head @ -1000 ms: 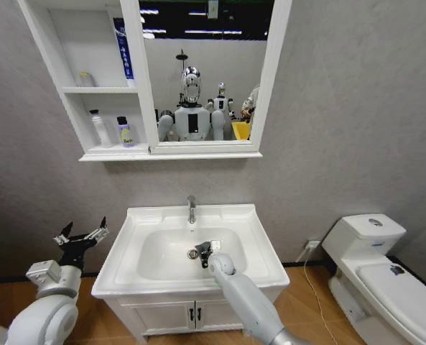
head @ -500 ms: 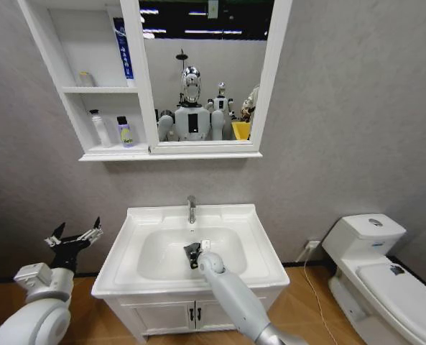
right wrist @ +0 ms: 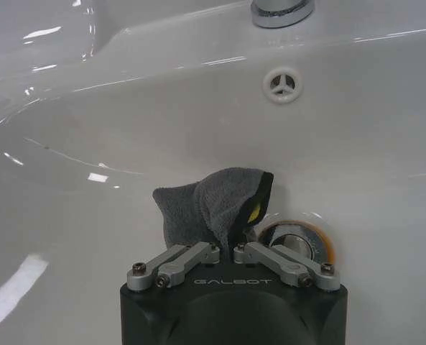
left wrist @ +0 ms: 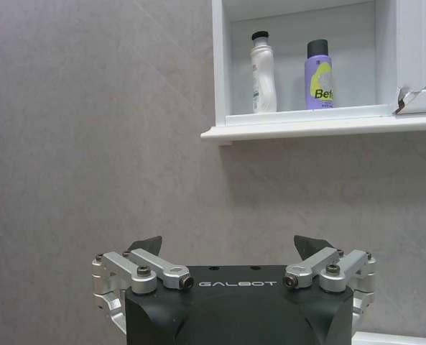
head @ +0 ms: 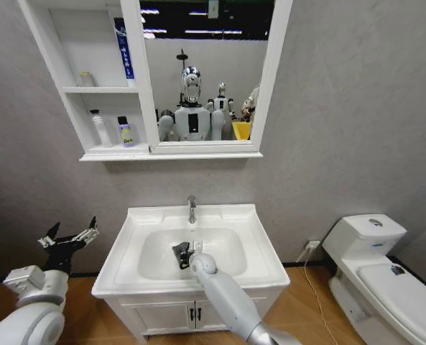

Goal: Move facial cleanser and shampoo from washbasin to cabinet, then wipe washbasin with towel.

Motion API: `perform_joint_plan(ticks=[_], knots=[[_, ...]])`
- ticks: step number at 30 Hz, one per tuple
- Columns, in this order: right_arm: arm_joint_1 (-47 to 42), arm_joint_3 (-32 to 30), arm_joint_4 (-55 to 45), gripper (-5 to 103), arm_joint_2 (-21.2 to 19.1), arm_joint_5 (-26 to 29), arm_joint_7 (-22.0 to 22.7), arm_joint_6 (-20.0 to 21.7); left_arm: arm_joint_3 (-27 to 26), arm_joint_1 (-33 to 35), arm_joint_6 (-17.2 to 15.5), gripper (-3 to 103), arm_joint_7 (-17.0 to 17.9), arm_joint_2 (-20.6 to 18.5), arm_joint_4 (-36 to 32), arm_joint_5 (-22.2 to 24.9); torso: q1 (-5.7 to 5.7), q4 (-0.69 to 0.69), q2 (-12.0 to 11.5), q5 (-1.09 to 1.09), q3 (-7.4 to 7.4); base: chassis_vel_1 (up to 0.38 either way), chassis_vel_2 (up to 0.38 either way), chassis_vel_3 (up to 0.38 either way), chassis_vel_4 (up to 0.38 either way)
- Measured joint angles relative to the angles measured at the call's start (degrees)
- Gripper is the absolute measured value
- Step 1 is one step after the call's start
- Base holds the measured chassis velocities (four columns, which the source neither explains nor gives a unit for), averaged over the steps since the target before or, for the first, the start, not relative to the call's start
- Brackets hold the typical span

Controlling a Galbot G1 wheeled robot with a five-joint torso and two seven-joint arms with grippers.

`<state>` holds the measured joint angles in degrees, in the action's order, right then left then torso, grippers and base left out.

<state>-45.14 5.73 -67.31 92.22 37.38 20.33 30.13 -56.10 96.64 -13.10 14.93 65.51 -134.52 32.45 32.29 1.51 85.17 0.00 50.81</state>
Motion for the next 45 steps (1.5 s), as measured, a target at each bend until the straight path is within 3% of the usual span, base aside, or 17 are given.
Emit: perform_joint_plan(ticks=[29, 35, 45], knots=[[-2.6, -3.5, -7.7, 3, -8.1, 2.0, 6.0, 3.2, 2.7, -0.9, -0.1, 100, 0.1, 0.3, -0.8, -0.8, -0.01, 0.01, 0.0, 0.00, 0.00, 0.000, 0.000, 0.000, 0.000], [-2.5, -3.0, -6.4, 3, -7.1, 2.1, 4.2, 2.0, 3.2, -1.0, -0.1, 100, 0.1, 0.5, -0.8, -1.1, -0.01, 0.01, 0.0, 0.00, 0.00, 0.000, 0.000, 0.000, 0.000], [-0.9, -1.5, -1.8, 3, -1.8, 2.0, 1.2, -0.1, 3.1, -1.3, -0.1, 100, 0.1, 0.4, -0.4, -1.2, -0.01, 0.00, 0.0, -0.01, 0.00, 0.000, 0.000, 0.000, 0.000]])
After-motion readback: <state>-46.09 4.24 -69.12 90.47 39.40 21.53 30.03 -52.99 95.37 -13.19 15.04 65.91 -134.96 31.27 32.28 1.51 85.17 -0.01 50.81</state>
